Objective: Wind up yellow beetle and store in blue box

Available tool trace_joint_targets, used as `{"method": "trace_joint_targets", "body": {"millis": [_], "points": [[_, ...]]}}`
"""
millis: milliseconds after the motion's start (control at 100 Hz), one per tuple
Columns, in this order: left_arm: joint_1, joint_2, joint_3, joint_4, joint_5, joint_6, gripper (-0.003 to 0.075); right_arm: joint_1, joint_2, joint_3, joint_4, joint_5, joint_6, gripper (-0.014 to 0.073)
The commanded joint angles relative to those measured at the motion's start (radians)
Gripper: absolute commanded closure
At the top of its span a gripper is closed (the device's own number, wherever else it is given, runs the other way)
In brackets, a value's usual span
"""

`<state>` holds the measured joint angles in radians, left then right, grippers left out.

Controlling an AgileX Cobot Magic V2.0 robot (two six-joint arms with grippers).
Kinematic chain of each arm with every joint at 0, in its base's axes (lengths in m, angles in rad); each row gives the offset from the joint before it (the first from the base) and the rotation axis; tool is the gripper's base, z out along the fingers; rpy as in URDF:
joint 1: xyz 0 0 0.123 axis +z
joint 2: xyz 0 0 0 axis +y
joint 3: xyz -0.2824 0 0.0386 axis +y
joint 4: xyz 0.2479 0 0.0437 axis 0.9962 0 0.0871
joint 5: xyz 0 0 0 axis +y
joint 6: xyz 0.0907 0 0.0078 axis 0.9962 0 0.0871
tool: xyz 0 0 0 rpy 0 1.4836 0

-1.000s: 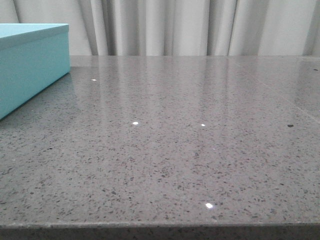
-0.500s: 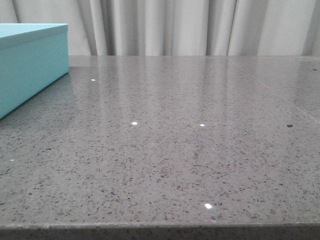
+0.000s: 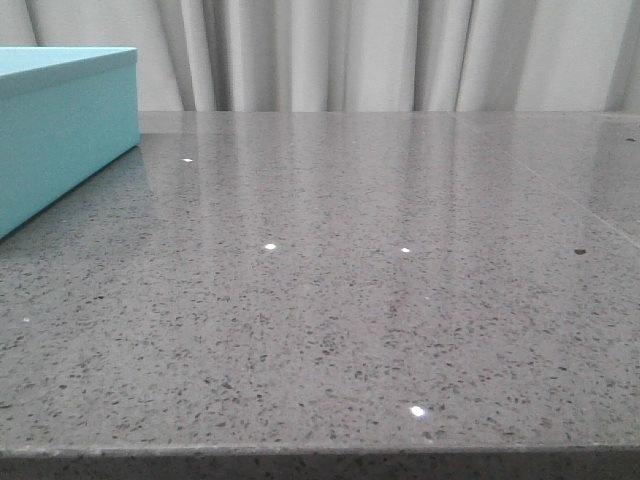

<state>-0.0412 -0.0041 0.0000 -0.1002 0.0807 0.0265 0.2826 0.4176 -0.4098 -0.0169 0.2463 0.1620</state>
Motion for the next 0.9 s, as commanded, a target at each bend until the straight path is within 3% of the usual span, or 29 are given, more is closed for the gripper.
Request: {"method": "trace_joint_targets", "body": {"millis": [0,610,890], "points": [[-0.020,-0.033,0.022,-0.005,-0.071,-0.008,0.0739,0.000,0.004,-0.028,-0.007,-0.082,-0.005,0.0662],[-0.022,-0.033,0.022,-0.005,-0.071,-0.008,0.0739,0.000,0.002,-0.028,-0.007,-0.082,-0.005,0.0662],[-0.022,-0.033,0.022,-0.005,-0.071,-0.008,0.0738,-0.072,-0.095,-0.009,-0.007,-0.094,-0.005,0.0662]]}}
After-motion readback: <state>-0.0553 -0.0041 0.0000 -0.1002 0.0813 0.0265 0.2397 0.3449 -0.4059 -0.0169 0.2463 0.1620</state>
